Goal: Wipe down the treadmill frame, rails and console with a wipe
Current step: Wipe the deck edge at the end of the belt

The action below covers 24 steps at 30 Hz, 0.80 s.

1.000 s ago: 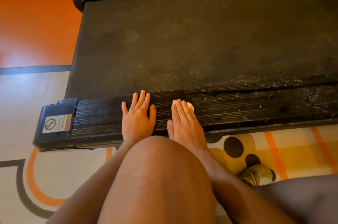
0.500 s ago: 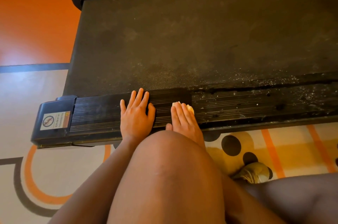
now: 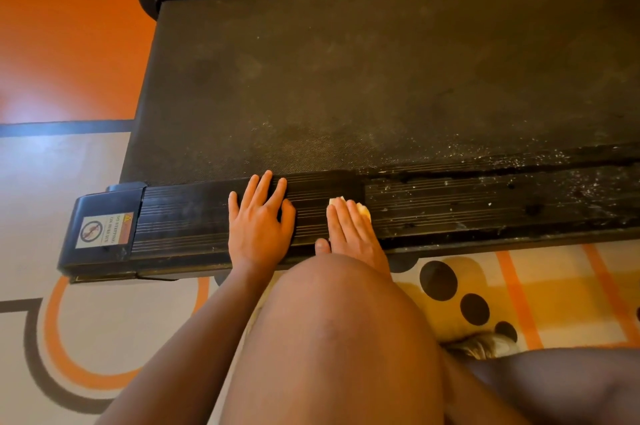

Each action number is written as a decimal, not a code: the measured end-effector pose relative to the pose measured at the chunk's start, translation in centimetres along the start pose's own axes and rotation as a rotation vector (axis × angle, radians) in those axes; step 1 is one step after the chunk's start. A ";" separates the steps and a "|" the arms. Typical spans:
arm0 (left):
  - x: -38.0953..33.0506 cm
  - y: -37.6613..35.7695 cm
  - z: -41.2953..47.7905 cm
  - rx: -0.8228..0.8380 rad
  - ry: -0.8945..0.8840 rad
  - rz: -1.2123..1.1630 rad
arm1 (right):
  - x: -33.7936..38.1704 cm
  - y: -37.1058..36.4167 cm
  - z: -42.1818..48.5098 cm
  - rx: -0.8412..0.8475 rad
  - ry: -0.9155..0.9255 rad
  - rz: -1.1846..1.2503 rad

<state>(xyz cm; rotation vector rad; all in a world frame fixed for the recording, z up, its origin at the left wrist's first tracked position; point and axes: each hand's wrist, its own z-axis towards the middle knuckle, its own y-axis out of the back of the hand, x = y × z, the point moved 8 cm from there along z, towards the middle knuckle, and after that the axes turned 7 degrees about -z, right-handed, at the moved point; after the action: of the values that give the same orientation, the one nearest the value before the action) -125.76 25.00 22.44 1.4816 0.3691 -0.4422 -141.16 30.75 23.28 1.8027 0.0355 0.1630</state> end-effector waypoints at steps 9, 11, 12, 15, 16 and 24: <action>0.1 -0.1 0.0 0.011 0.003 -0.023 | -0.7 1.7 2.8 0.014 -0.061 0.024; 0.1 0.0 0.0 0.004 0.005 -0.023 | -0.4 -0.1 -0.3 0.025 -0.020 -0.019; 0.1 0.0 0.0 -0.002 0.003 -0.024 | -0.4 -1.0 -1.3 0.028 -0.003 -0.021; 0.1 0.1 0.0 -0.013 0.001 -0.027 | -0.6 -1.0 -1.5 -0.018 -0.009 -0.012; 0.0 0.1 -0.1 -0.015 0.000 -0.028 | -0.6 -0.4 -0.9 -0.027 -0.016 -0.043; 0.0 0.2 -0.2 -0.018 -0.001 -0.029 | -1.1 0.8 0.5 -0.050 -0.071 -0.012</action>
<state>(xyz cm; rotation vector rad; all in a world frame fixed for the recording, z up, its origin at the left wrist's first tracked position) -125.68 25.17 22.65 1.4600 0.3928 -0.4617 -142.25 29.99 23.88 1.7562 -0.0080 0.0904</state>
